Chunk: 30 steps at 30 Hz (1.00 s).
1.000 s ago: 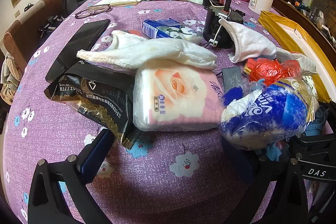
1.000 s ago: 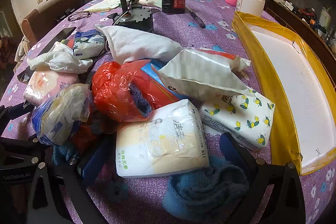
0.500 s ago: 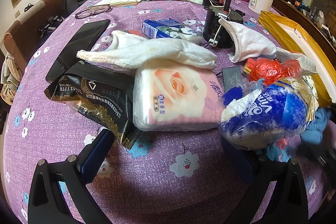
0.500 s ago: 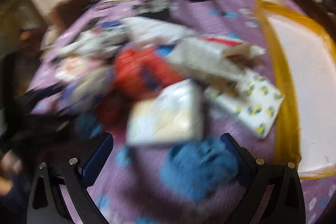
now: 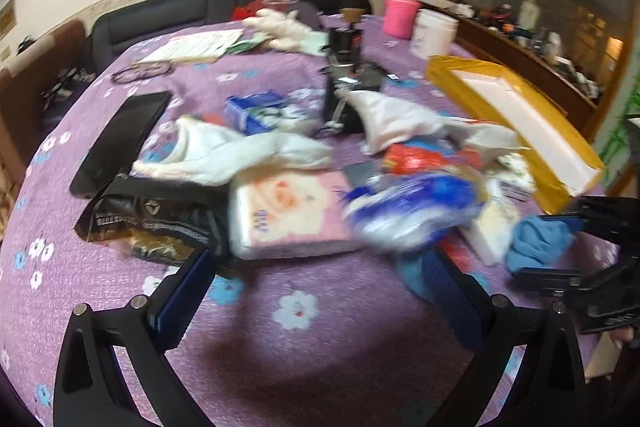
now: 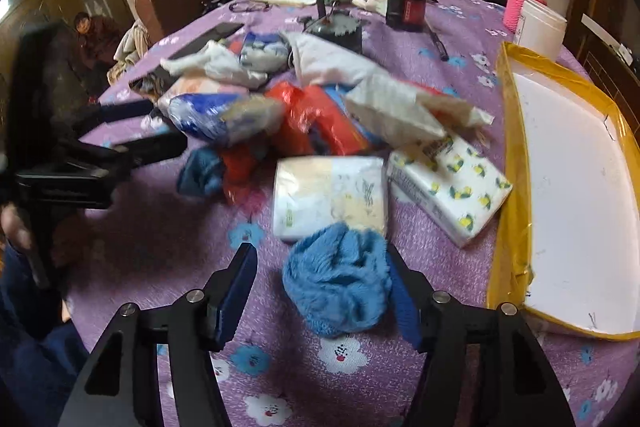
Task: Organize soft objects
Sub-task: 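Grasp the blue-wrapped bag with left gripper while right grasps blue knitted cloth, then carry both items into the yellow tray and open both grippers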
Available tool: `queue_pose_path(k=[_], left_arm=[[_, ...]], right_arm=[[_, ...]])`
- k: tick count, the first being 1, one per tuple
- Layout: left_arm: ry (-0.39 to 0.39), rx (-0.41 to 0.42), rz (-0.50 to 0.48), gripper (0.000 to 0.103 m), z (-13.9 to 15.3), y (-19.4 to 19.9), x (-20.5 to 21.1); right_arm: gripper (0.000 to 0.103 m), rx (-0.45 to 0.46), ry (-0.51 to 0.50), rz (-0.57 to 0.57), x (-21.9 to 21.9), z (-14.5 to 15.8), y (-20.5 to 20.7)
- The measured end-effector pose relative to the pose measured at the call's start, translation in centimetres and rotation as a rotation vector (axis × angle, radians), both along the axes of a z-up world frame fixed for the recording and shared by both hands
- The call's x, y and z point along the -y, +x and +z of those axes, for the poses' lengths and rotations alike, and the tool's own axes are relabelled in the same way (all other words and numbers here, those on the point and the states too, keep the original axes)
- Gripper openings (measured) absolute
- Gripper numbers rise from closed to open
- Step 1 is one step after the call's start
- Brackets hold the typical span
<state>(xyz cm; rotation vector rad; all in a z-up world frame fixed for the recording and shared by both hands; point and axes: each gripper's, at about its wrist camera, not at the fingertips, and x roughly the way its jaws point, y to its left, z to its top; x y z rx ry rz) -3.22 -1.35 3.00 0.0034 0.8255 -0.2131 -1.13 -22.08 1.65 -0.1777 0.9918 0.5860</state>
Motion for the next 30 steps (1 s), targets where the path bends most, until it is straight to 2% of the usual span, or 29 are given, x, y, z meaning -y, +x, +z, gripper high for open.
queue_pose_path(k=[1, 2, 6, 10, 12, 16, 21, 22, 23, 24, 25, 26, 27, 30], left_arm=[[-0.001, 0.008, -0.016, 0.103, 0.2, -0.4, 0.1], [-0.004, 0.013, -0.026, 0.103, 0.4, -0.7, 0.3], [-0.073, 0.013, -0.055, 0.103, 1.3, -2.0, -0.1], [-0.047, 0.011, -0.073, 0.096, 2.0, -1.7, 0.7], [-0.008, 0.01, -0.098, 0.096, 2.4, -1.2, 1.8], [0.127, 0.038, -0.199, 0.096, 3.1, 0.0, 4.1], [0.193, -0.015, -0.281, 0.096, 1.5, 2.5, 5.5], [0.196, -0.026, -0.282, 0.093, 1.2, 2.8, 5.7], [0.197, -0.033, -0.277, 0.086, 0.9, 2.9, 5.7], [0.194, -0.045, -0.264, 0.062, 0.6, 3.1, 5.7], [0.16, -0.078, -0.25, 0.048, 0.3, 3.4, 5.4], [0.122, -0.085, -0.242, 0.046, 0.4, 3.4, 5.1], [0.09, -0.086, -0.23, 0.04, 0.6, 3.3, 4.7], [0.05, -0.08, -0.183, 0.039, 1.4, 2.8, 3.9]], right_arm=[[0.049, 0.005, 0.005, 0.003, 0.1, -0.1, -0.1], [0.043, 0.003, 0.017, 0.006, 0.3, 0.0, -0.2], [0.043, 0.06, 0.094, 0.034, 1.4, 1.3, -1.3], [0.043, 0.087, 0.187, 0.046, 2.1, 2.1, -2.0], [0.043, 0.094, 0.209, 0.044, 2.1, 2.1, -2.2], [0.043, 0.093, 0.245, 0.04, 2.7, 2.1, -2.5], [0.043, 0.093, 0.283, 0.028, 3.8, 2.2, -2.9], [0.043, 0.093, 0.291, 0.026, 4.0, 2.2, -3.0], [0.043, 0.093, 0.295, 0.023, 4.1, 2.2, -3.0], [0.043, 0.095, 0.3, 0.019, 4.3, 2.2, -3.0], [0.043, 0.096, 0.305, 0.016, 4.5, 2.3, -3.1], [0.043, 0.095, 0.309, 0.014, 4.7, 2.3, -3.0], [0.043, 0.095, 0.313, 0.008, 4.8, 2.3, -3.0], [0.043, 0.093, 0.327, -0.004, 5.2, 2.5, -2.8]])
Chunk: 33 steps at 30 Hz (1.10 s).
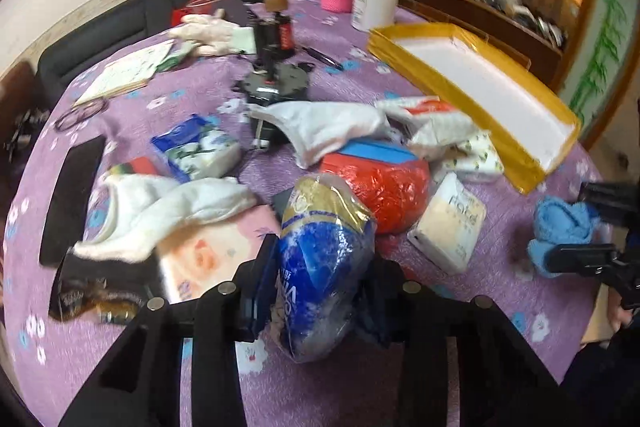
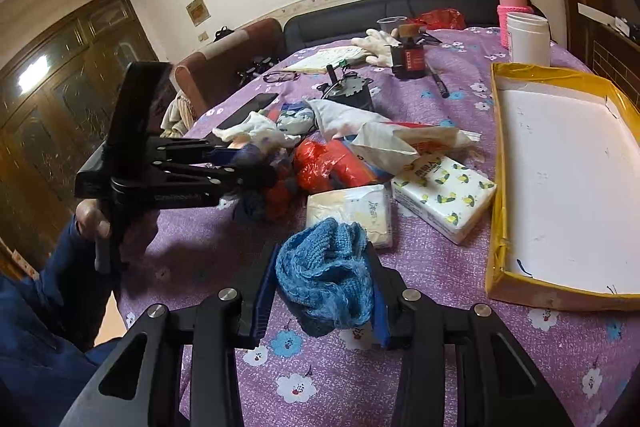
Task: Organize soft objects
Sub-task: 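Carry both items into the yellow tray and open both grippers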
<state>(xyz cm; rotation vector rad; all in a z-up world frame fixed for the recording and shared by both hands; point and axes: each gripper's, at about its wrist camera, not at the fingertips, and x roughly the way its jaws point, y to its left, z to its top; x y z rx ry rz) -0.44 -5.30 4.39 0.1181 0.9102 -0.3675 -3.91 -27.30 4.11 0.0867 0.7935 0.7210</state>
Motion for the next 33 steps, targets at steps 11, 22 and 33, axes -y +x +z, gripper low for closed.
queue_pose_path(k=[11, 22, 33], left_arm=[[-0.117, 0.05, -0.01, 0.039, 3.7, -1.6, 1.2], [-0.162, 0.027, -0.069, 0.039, 6.4, 0.6, 6.7], [-0.154, 0.019, -0.111, 0.039, 8.7, 6.5, 14.4]], right_arm=[[0.043, 0.029, 0.036, -0.061, 1.1, 1.5, 0.4], [0.043, 0.066, 0.099, -0.214, 5.3, 5.4, 4.4], [0.043, 0.052, 0.195, -0.407, 11.4, 8.5, 12.9]])
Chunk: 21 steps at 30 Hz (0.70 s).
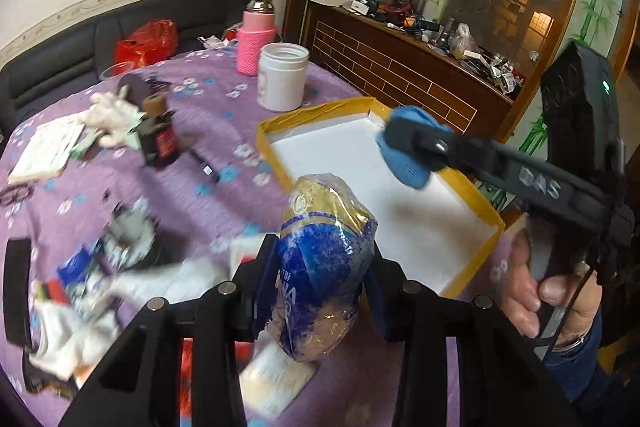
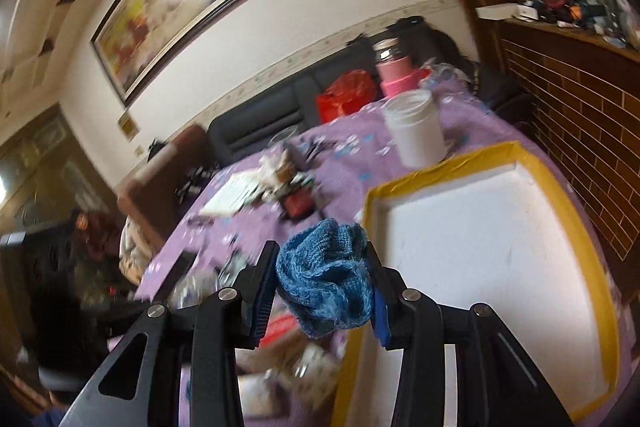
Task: Organize soft objects
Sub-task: 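Carry both items into the yellow tray and open both grippers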
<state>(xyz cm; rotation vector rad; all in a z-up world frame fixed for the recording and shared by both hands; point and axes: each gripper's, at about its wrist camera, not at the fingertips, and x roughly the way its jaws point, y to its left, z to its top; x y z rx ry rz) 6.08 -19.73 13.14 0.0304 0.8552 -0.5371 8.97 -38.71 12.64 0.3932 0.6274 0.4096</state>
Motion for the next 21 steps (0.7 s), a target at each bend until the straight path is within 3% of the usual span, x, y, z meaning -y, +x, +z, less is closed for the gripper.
queue_pose_path(k=[5, 9, 14, 18, 21], left_arm=[[-0.011, -0.028, -0.003, 0.039, -0.1, 4.6, 3.6], [0.004, -0.076, 0.033, 0.039, -1.9, 8.9, 6.2], [0.056, -0.154, 0.079, 0.039, -5.9, 14.0, 8.6], [0.04, -0.222, 0.096, 0.039, -8.3, 16.3, 9.6], [0.062, -0.223, 0.101, 0.039, -9.1, 16.8, 10.3]], right_arm=[[0.043, -0.061, 0.024, -0.102, 2.4, -0.1, 6.1], [0.043, -0.146, 0.079, -0.148, 4.4, -2.9, 10.4], [0.043, -0.23, 0.098, -0.176, 6.4, -7.1, 12.2], [0.043, -0.27, 0.091, -0.215, 7.9, -8.3, 12.7], [0.043, -0.291, 0.103, -0.226, 8.5, -9.0, 13.0]])
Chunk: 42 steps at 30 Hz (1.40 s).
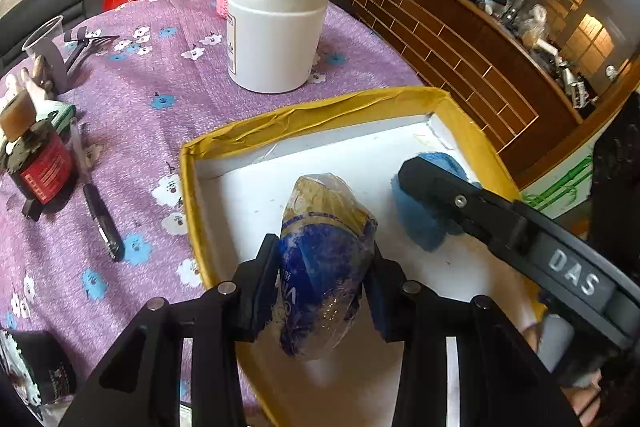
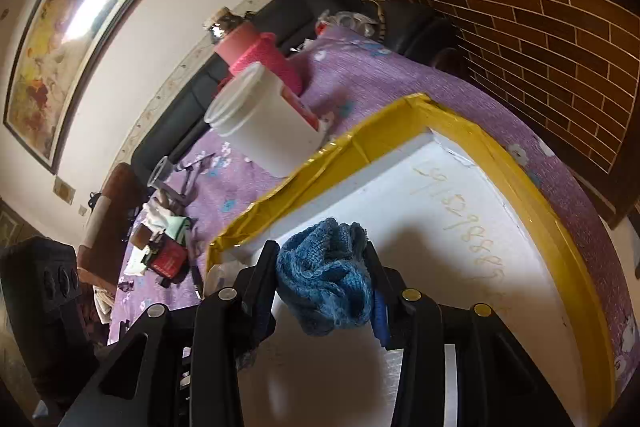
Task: Organize soft objects
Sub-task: 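Carry both items into the yellow tray and open both grippers, then withdraw both grippers from the tray back toward the pile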
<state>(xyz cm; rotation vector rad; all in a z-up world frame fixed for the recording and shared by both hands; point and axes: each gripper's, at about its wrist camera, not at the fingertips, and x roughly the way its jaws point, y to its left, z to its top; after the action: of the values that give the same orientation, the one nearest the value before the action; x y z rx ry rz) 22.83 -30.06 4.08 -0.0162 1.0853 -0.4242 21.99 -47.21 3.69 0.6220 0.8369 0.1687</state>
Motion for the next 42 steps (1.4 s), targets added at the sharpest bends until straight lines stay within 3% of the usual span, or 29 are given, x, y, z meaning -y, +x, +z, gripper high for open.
queue_pose_path(k=[8, 14, 22, 34, 42], left_arm=[[-0.009, -0.03, 0.028, 0.04, -1.1, 0.0, -0.1], [-0.02, 0.008, 0.042, 0.067, 0.0, -0.9, -0.3], [-0.058, 0.015, 0.043, 0.068, 1.3, -2.7, -1.1], [-0.151, 0.097, 0.001, 0.07, 5.3, -12.1, -5.5], [-0.126, 0.153, -0.022, 0.072, 6.0, -18.5, -9.8]], right_arm=[[0.049, -0.032, -0.005, 0.006, -0.3, -0.9, 0.4], [0.061, -0.034, -0.016, 0.018, -1.0, -0.7, 0.2], [0.064, 0.015, -0.014, -0.022, -0.2, 0.6, -0.9], [0.064, 0.12, -0.081, -0.023, -1.2, 3.3, -2.3], [0.064, 0.144, -0.096, 0.068, -5.1, 5.3, -6.0]])
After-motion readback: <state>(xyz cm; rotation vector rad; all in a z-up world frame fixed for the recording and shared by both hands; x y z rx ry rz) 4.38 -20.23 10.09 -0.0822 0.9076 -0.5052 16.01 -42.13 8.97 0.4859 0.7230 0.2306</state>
